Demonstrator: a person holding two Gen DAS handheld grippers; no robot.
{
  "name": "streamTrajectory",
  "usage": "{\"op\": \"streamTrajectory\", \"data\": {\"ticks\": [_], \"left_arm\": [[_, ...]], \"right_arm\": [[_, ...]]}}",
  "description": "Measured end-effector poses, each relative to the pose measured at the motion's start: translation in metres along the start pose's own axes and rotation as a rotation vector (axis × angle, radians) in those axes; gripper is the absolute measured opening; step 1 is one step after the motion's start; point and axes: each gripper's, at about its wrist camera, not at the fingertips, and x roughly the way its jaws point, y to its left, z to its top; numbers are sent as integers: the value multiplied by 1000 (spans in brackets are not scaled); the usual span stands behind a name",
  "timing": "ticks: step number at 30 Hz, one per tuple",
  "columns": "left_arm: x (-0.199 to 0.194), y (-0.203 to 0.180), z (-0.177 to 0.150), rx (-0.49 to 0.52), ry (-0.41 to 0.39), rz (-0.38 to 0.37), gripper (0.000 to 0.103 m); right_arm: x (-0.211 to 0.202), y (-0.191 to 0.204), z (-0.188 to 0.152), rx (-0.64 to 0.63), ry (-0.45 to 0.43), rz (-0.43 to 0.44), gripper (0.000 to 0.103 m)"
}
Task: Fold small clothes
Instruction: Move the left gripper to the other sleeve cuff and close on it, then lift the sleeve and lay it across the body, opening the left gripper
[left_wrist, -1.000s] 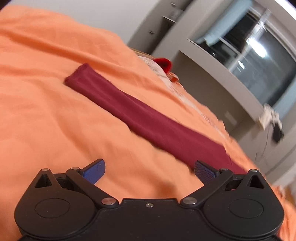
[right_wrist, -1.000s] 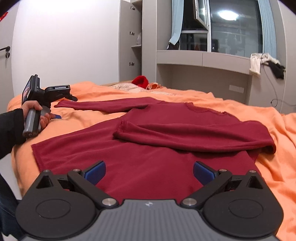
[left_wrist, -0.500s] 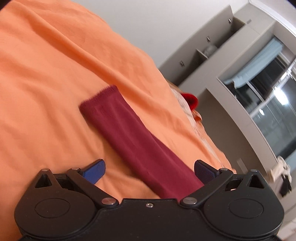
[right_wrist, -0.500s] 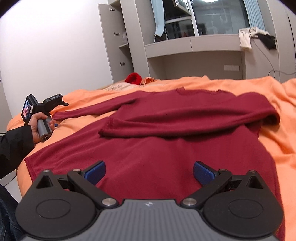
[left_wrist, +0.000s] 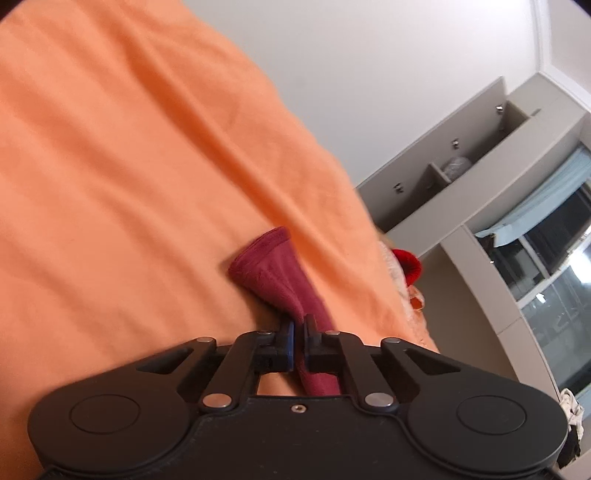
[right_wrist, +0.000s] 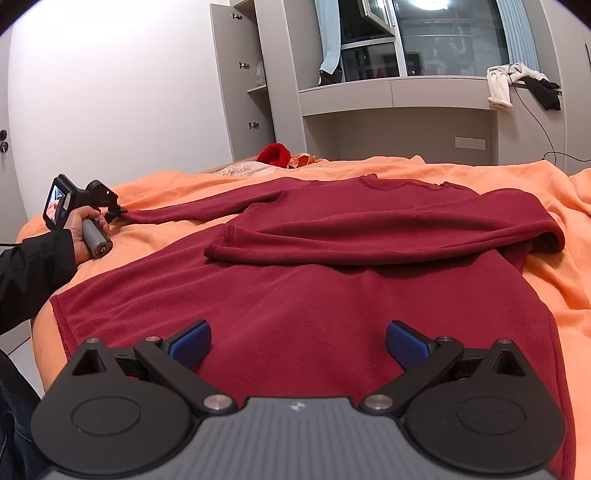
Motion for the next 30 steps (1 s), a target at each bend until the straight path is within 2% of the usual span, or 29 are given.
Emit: {"op": "streamTrajectory", "data": {"ticks": [6, 9, 13, 18, 21, 26, 30], "left_arm": [[-29, -38, -2, 140, -51, -137, 3], [-50, -68, -9, 243, -66, -214, 3], [-80, -115, -28, 373, -41, -346, 3], [-128, -172, -71, 565, -7, -558, 3], [-157, -198, -105, 646, 27, -669, 3], [-192, -222, -165, 796, 87, -789, 4], [-210, -220, -206, 919, 179, -837, 4]], "right_arm": [[2, 3, -1, -16, -1, -9, 103], [1, 4, -1, -23, -8, -14, 103], [-1, 5, -3, -31, -24, -22, 103], [-9, 9, -6, -55, -74, -62, 103], [-19, 19, -7, -133, -104, -99, 103], [-42, 30, -7, -281, -215, -210, 103], [-52, 20, -1, -266, -251, -293, 103]]}}
